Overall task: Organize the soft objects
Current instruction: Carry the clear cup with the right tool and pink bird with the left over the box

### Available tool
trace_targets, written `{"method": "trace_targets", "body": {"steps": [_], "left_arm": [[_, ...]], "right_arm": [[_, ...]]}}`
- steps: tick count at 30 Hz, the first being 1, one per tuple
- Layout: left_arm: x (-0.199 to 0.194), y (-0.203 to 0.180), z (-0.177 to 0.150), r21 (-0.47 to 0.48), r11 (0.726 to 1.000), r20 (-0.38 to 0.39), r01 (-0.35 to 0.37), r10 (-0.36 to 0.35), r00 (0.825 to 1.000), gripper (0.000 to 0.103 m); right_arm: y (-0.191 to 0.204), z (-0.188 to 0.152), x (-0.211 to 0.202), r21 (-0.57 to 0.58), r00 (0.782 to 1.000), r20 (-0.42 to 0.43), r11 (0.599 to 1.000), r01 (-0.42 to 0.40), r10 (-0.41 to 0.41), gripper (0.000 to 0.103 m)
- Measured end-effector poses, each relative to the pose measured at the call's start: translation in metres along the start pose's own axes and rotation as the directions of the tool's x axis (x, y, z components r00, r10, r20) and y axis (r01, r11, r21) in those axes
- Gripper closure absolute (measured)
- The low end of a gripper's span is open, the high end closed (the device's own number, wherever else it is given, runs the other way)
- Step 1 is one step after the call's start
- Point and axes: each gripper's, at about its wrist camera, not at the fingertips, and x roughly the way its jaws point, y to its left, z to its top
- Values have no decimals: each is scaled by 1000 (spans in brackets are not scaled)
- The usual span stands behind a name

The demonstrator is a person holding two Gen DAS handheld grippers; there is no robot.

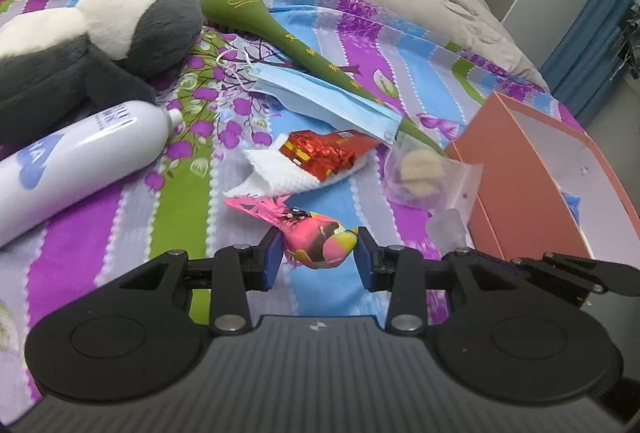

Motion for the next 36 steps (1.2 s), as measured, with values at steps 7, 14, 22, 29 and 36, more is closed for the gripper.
{"method": "trace_targets", "body": {"steps": [7, 14, 22, 29, 36], "left_arm": [[-31, -2, -33, 5, 1000, -17, -1, 1, 1000, 59], [-53, 12, -69, -39, 999, -50, -17, 15, 999, 59], [-80, 10, -82, -19, 1000, -23, -20, 20, 1000, 59], [-105, -3, -81, 2, 1000, 12, -8, 8, 1000, 59], [-135, -20, -72, 5, 1000, 55, 21, -22, 998, 59]], "right_arm": [[10, -19, -21, 36, 998, -36, 998, -47, 48, 93], [16, -38, -33, 70, 994, -79, 995, -75, 81, 93], [22, -45, -53, 72, 993, -66, 993, -90, 95, 93], [22, -41, -82, 83, 994, -17, 991, -102, 104, 93], [17, -32, -111, 87, 992, 39, 989, -121, 118, 93]]}}
